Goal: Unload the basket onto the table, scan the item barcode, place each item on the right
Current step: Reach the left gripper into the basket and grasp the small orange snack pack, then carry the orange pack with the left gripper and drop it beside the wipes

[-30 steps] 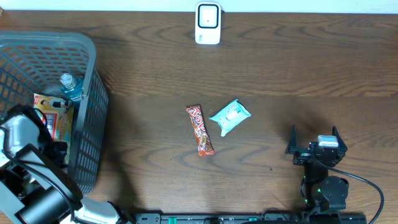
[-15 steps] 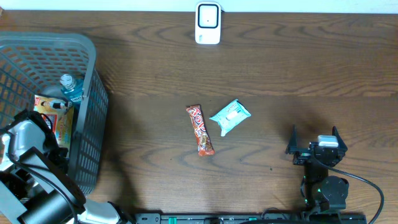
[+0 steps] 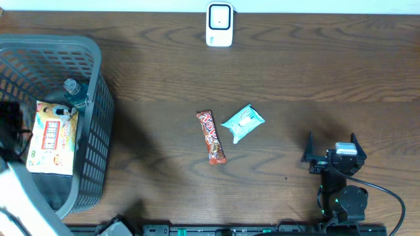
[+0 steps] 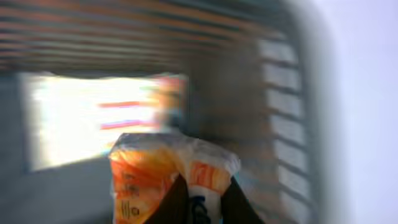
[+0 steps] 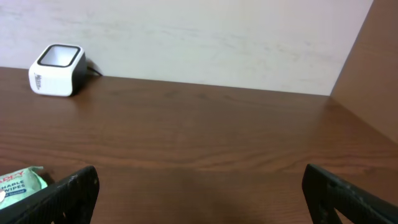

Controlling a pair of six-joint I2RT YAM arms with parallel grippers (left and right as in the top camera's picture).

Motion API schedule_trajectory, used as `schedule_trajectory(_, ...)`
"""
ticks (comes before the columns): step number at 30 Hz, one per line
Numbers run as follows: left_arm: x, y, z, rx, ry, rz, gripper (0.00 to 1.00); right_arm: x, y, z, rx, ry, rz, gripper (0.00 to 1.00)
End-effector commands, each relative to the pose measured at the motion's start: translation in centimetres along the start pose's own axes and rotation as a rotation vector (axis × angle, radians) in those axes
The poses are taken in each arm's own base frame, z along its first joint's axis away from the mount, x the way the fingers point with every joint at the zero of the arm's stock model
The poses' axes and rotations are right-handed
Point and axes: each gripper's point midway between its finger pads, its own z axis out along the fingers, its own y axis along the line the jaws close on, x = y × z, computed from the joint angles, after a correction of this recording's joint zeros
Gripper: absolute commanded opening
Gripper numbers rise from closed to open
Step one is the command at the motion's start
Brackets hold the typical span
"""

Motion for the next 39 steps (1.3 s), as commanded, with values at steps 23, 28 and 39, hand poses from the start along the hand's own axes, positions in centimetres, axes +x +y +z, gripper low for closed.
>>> schedule_trajectory(23,44.9,-10.8,-12.2,0.647,0.808,0.873,0.07,0.0,-0.1,0.0,0.007,-0.002,0.011,0.99)
schedule_trajectory(28,54.3,-8.5,-9.8,0.571,0.909,0.881,0.07,0.0,-0.1,0.0,0.007,-0.002,0.011,0.99)
schedule_trajectory(39,65.3,-0.2,-2.7,0.315,0.982,0.854,0.07,0.0,-0.1,0.0,0.007,-0.002,0.011,0.99)
